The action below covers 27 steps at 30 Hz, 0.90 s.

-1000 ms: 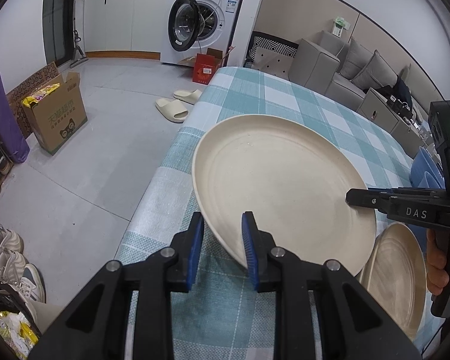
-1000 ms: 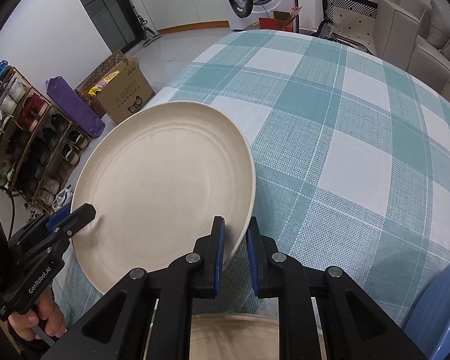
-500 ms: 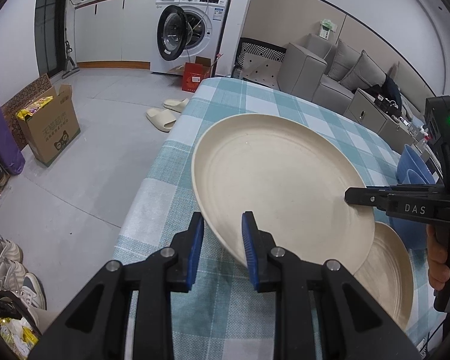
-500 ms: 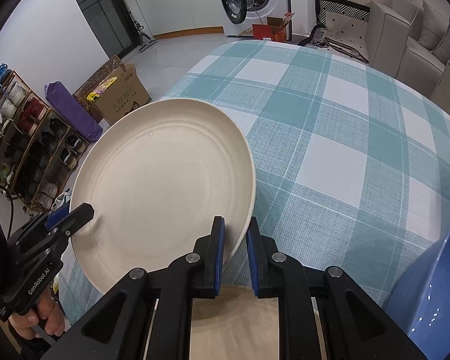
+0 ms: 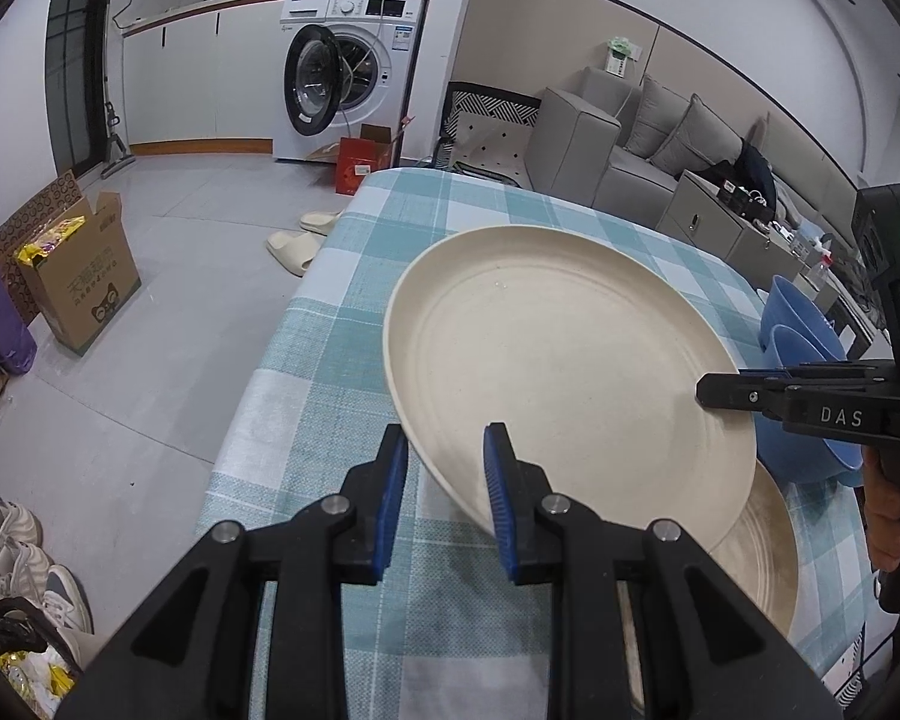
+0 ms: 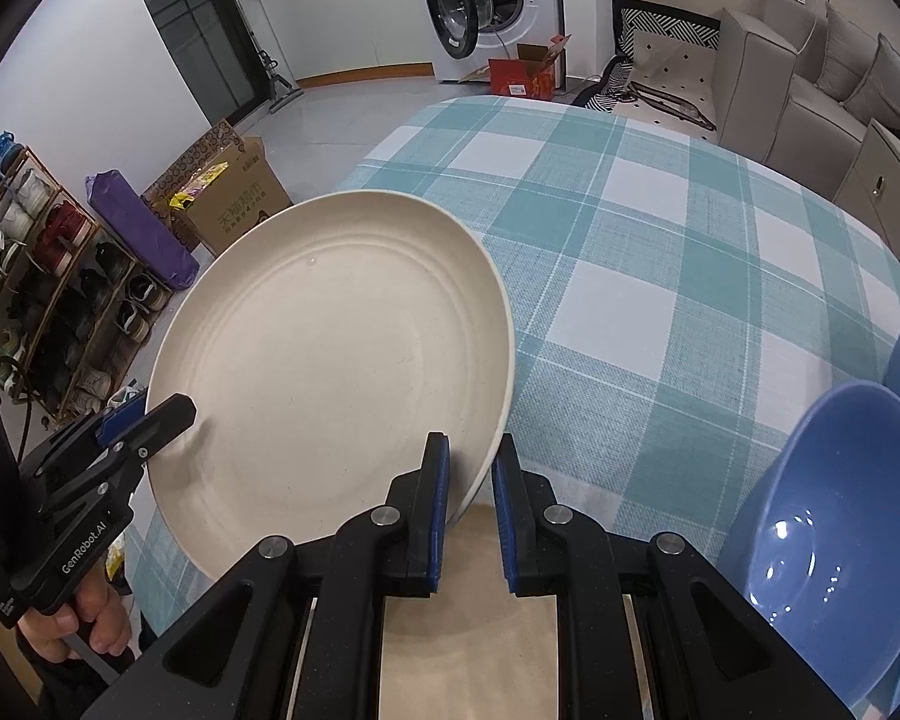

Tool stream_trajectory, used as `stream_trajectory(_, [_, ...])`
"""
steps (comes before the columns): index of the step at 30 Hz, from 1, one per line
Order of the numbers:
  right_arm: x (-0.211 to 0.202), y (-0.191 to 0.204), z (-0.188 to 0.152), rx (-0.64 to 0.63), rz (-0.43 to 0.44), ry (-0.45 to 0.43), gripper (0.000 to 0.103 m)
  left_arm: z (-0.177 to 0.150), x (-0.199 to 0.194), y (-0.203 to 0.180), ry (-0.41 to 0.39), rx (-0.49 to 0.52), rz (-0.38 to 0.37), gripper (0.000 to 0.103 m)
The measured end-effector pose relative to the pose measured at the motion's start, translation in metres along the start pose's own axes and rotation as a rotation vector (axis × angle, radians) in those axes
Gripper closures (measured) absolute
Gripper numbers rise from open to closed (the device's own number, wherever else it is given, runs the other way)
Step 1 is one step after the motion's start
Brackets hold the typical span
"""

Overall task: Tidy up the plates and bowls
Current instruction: 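Lift the beige plate with both grippers and carry it toward the first plate, then lower the held plate onto the first beige plate with both grippers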

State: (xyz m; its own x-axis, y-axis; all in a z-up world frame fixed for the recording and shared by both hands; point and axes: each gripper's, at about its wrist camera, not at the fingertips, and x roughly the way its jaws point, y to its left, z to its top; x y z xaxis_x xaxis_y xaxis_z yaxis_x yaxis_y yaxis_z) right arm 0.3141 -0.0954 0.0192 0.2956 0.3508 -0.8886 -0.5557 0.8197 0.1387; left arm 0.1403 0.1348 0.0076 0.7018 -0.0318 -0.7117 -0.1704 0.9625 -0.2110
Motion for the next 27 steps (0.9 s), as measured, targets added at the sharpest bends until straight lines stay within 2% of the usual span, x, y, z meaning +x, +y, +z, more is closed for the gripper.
stream_trajectory(27, [-0.053, -0.034, -0.049, 0.053, -0.046, 0.005, 0.088, -0.01, -0.021, -0.059, 0.016, 0.13, -0.07, 0.078])
